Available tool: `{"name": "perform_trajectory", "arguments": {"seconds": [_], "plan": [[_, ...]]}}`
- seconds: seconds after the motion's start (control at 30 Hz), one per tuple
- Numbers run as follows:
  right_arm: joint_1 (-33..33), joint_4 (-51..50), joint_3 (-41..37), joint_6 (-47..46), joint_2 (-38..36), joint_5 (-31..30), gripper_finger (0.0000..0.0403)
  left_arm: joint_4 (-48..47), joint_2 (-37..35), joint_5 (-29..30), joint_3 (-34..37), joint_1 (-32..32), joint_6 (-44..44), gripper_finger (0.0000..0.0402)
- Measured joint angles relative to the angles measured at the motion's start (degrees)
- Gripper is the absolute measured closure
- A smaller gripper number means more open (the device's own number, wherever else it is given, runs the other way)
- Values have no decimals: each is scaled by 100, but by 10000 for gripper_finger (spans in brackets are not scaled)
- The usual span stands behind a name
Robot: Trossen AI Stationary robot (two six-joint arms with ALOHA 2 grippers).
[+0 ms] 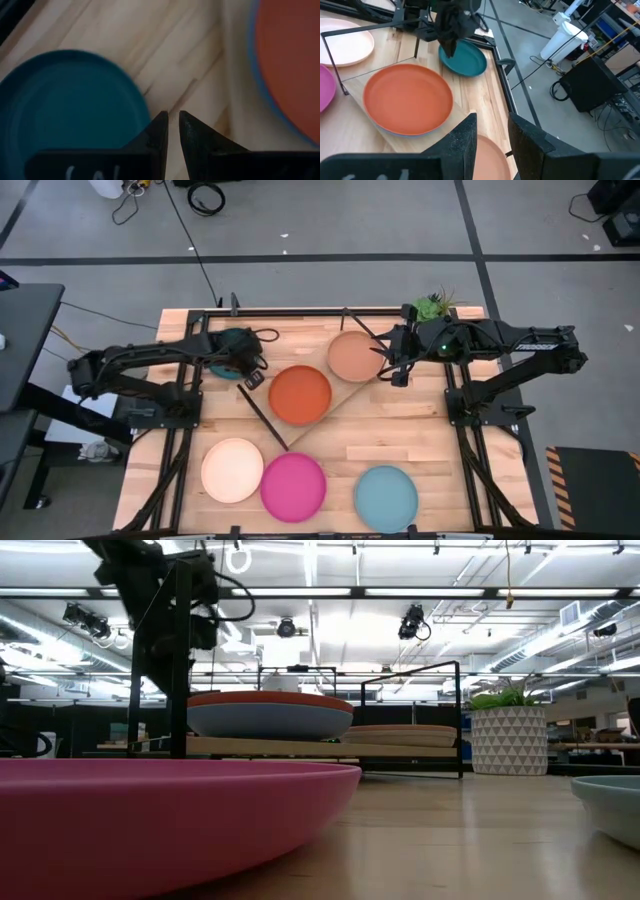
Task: Place and stack plates onto a shelf
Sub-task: Stack the dark blue plate on top of the orange plate on the shelf
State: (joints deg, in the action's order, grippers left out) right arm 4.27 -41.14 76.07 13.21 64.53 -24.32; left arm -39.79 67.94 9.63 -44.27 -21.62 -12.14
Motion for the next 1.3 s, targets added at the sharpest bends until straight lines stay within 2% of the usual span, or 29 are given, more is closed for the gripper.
{"name": "perform_trajectory", "arguments": {"seconds": [0.2, 0.37, 0.57, 0.7, 0.8, 0.9, 1.23, 1.3], "plan": [[0, -12, 0, -156, 0, 35, 286, -26, -719, -112, 518, -328, -212, 350], [2, -31, 0, -168, 0, 39, 286, -470, -1151, -315, 816, -358, -484, 350], [2, -29, 0, -173, 0, 39, 286, -4, -1626, -310, 911, -355, -722, 350], [2, -3, 0, -171, 0, 39, 286, -112, -1711, -216, 909, -537, -1158, 350], [2, -2, 0, -171, 0, 39, 286, -214, -1530, 82, 909, -752, -1500, 352], [1, -1, 0, -163, 0, 40, 286, 52, -1217, 49, 911, -905, -1566, 356], [2, 126, 0, -73, 0, 42, 286, 1756, 226, -617, 899, -1644, -964, 374], [2, 126, 0, -61, 0, 42, 286, 1782, 538, -623, 779, -1658, -817, 372]]}}
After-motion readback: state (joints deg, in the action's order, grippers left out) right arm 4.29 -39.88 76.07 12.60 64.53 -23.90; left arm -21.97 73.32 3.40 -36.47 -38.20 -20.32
